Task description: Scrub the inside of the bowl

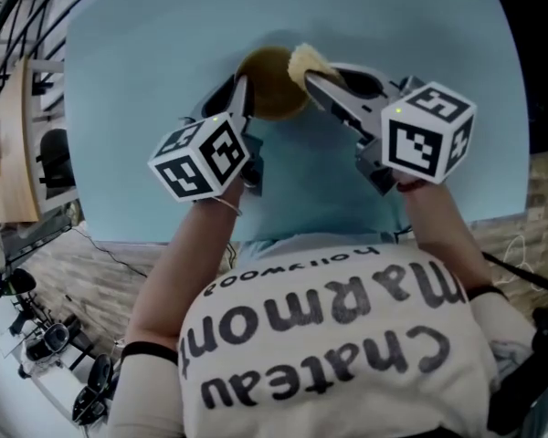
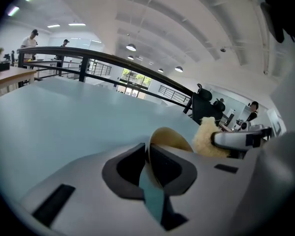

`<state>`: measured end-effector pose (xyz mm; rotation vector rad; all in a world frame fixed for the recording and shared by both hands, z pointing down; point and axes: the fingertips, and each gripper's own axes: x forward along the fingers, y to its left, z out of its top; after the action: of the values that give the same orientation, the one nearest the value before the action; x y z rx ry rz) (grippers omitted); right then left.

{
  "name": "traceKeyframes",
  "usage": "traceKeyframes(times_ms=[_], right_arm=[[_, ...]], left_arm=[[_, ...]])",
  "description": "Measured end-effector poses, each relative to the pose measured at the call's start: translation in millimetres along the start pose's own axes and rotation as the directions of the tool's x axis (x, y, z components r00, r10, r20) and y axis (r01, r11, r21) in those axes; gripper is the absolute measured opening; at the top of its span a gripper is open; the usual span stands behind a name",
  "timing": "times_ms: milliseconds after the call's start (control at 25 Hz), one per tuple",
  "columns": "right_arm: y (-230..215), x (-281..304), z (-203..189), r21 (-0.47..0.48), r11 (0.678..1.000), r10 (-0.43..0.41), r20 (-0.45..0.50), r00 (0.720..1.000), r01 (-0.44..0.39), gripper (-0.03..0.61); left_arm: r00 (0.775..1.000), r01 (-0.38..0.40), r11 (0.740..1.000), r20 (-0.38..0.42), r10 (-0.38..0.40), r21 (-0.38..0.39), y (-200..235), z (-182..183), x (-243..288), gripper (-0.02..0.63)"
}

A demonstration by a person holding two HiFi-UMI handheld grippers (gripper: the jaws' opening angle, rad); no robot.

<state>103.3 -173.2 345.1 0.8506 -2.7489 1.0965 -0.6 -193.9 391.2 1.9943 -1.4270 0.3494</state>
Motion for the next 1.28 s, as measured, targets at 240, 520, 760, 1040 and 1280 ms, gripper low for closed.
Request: traceKeyframes(times_ms=[240,520,760,1040,1280], right_arm=[[12,36,-35,0.022,1.0,0.014,-0.025,1.0,-0.013,0.061],[10,51,-63,0.036,0.999,-0.009,-0.07,0.998,0.012,0.061],[5,50,-70,0.05,0.998,-0.029,-0.082,0.996,0.034,0.061],[6,51,-73,0.083,0.996,-0.024,-0.098,0.995,0.032,0.061],[1,53,-74,0.075,0.995,-0.054,-0.122,0.991,0.064,0.061]], left_arm=[[0.998,0.066,0.987,0.002,-0.067,0.145,-3,-10,-14,0.029],[0.992,0.126,0.955,-0.008,-0.128,0.267,-9,-20,-16,0.035],[0.987,0.158,0.896,-0.03,-0.16,0.416,-22,-21,-17,0.037],[0.983,0.175,0.856,-0.037,-0.18,0.486,-38,-16,-19,0.042],[0.981,0.182,0.824,-0.047,-0.186,0.536,-41,-15,-21,0.048]])
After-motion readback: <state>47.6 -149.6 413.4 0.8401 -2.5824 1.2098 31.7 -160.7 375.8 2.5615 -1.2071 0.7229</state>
